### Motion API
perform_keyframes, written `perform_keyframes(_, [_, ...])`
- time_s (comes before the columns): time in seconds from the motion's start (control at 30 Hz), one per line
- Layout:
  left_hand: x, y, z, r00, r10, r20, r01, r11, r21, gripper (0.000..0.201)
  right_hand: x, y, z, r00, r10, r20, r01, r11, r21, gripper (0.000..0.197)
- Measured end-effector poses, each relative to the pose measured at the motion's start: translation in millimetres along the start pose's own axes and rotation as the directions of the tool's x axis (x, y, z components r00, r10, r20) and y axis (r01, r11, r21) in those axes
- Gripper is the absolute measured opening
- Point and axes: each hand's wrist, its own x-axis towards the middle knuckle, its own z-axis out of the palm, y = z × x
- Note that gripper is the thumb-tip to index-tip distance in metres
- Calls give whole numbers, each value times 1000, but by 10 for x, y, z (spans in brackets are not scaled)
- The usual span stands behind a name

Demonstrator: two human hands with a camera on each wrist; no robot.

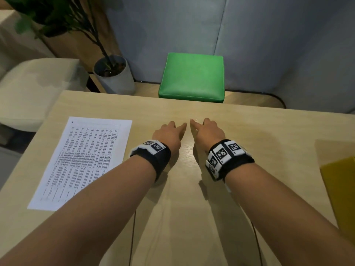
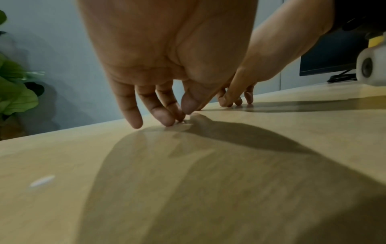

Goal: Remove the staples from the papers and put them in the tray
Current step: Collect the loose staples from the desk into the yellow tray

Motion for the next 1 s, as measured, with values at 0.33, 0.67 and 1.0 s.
perform_keyframes(0.33, [39, 33, 37, 998, 43, -52, -42, 999, 35, 42, -23, 29, 54, 998, 10, -64, -10, 1000, -12, 41])
perform_keyframes(0.67, [32, -26, 115, 984, -19, -179, -5, 991, -131, 24, -156, 244, 86, 984, 106, -142, -58, 950, 307, 17])
perform_keyframes(1.0, [-119, -11, 216, 974, 44, -222, -47, 999, -5, 19, -350, 337, 217, 980, 44, -193, -5, 980, 201, 21])
